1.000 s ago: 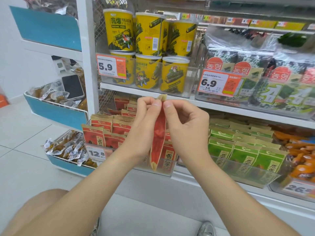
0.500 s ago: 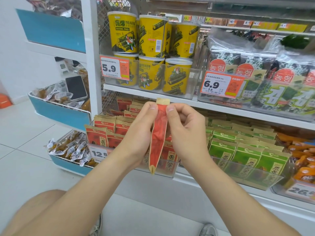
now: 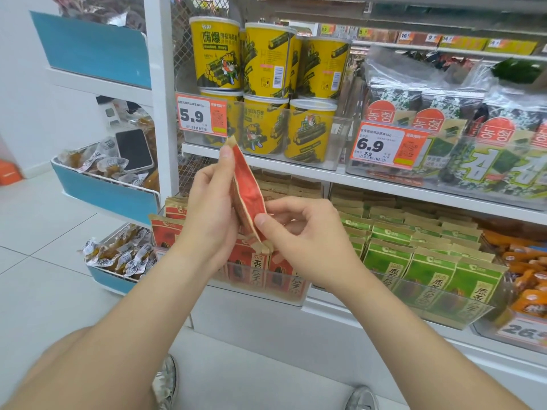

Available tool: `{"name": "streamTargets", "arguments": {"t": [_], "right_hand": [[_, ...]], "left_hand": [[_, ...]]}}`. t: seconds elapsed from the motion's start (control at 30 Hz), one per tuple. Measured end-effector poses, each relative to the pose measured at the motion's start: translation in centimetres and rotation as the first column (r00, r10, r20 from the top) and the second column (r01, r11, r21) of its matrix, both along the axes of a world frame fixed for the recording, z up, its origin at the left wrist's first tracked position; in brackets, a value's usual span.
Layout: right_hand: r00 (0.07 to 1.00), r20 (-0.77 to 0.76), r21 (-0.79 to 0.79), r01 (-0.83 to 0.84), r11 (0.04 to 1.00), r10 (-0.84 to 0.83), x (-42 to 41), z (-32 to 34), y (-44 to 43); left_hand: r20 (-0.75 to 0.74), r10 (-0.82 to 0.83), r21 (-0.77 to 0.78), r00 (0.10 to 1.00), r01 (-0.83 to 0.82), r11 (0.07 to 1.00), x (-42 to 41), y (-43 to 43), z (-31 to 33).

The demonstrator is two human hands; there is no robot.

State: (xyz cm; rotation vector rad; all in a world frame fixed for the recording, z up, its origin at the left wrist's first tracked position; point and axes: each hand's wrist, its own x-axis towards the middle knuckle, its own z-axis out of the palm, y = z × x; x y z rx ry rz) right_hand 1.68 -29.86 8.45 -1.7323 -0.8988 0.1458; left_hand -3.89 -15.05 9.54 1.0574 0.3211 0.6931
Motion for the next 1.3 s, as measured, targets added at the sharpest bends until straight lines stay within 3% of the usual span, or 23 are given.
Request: {"name": "streamTargets", "arguments": {"t": [0.1, 0.23, 0.3, 0.43, 0.63, 0.87, 1.03, 1.17, 1.3], "right_hand": [[0.992, -0.007, 0.161, 0.123, 0.979, -0.124, 0.0, -0.2, 0.4], [0.953, -0.021, 0.255, 0.299, 0.92, -0.304, 0.8, 0.0, 0.0], [0.948, -0.029, 0.249, 0.315, 0.916, -0.318, 0.8, 0.3, -0.1], [0.952, -0.221, 0.244, 0.262, 0.934, -0.21, 0.4, 0.8, -0.2], [0.971, 0.067, 0.187, 0.215, 0.959, -0.231, 0.6, 0.1, 0.4], [0.965, 0.142, 0.177, 0.197, 0.964, -0.223, 1.0, 0.2, 0.1], [0.942, 0.255, 0.155, 0.183, 0.971, -0.219, 1.0, 0.2, 0.0], [0.816, 0.547, 0.086, 0.17, 0.982, -0.189, 0.8, -0.3, 0.3], [0.596, 0.802, -0.079, 0.166, 0.983, -0.036, 0.6, -1.3, 0.7]], "left_hand": [[-0.034, -0.051, 0.157, 0.998, 0.056, 0.986, -0.2, 0.3, -0.4], [-0.139, -0.12, 0.444, 0.983, 0.17, 0.88, -1.1, -0.5, -0.5], [-0.147, -0.13, 0.457, 0.98, 0.184, 0.87, -1.3, -0.9, -0.5], [-0.12, -0.115, 0.415, 0.986, 0.155, 0.897, -1.4, -0.5, -0.4], [-0.096, -0.278, 0.399, 0.956, 0.292, 0.869, -1.2, -0.8, -0.6], [-0.115, -0.285, 0.494, 0.952, 0.304, 0.815, -1.6, -0.4, -0.5], [-0.129, -0.264, 0.447, 0.956, 0.294, 0.845, -1.6, -0.3, -0.6], [-0.147, -0.266, 0.36, 0.953, 0.302, 0.882, -1.5, -0.6, -0.5], [-0.16, -0.293, 0.415, 0.943, 0.333, 0.847, -1.4, -0.9, -0.5]]}}
